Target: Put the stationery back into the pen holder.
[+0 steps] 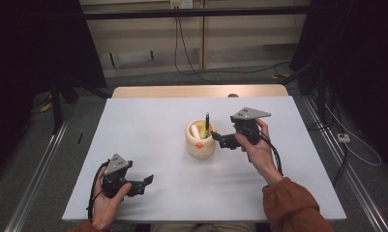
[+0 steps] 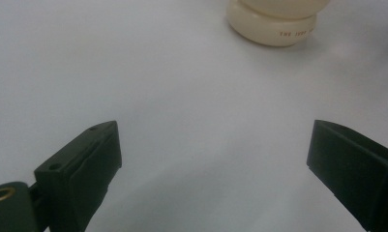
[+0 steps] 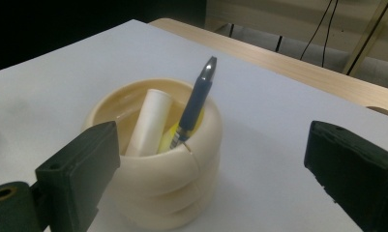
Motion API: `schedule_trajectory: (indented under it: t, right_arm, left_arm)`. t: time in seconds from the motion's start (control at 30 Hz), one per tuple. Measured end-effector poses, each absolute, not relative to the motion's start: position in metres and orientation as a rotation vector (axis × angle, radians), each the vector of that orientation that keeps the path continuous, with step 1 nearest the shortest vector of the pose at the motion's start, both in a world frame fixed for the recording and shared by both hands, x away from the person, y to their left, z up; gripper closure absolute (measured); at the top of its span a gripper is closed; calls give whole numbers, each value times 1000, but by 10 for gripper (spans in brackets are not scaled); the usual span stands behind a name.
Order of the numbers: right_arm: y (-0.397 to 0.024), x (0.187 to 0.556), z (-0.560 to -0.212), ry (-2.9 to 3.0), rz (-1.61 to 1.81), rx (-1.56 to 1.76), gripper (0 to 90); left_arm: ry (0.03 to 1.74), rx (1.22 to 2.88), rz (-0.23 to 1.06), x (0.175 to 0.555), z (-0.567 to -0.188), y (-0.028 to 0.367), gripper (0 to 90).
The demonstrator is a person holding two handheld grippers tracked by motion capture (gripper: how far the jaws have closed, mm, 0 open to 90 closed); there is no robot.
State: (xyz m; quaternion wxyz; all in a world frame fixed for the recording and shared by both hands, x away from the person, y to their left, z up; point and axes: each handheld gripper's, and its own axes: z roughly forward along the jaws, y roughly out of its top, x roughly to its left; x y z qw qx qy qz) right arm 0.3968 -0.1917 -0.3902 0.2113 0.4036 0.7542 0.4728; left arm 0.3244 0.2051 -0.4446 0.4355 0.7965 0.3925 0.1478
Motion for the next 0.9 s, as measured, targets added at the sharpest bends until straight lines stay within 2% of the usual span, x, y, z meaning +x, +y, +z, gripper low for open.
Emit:
schedule_trajectory:
  t: [0.9]
  right_arm:
    - [-226,362,-416,2044,1260,1200,62]
  left_arm:
    - [971,1975,370,324,-444,205,53]
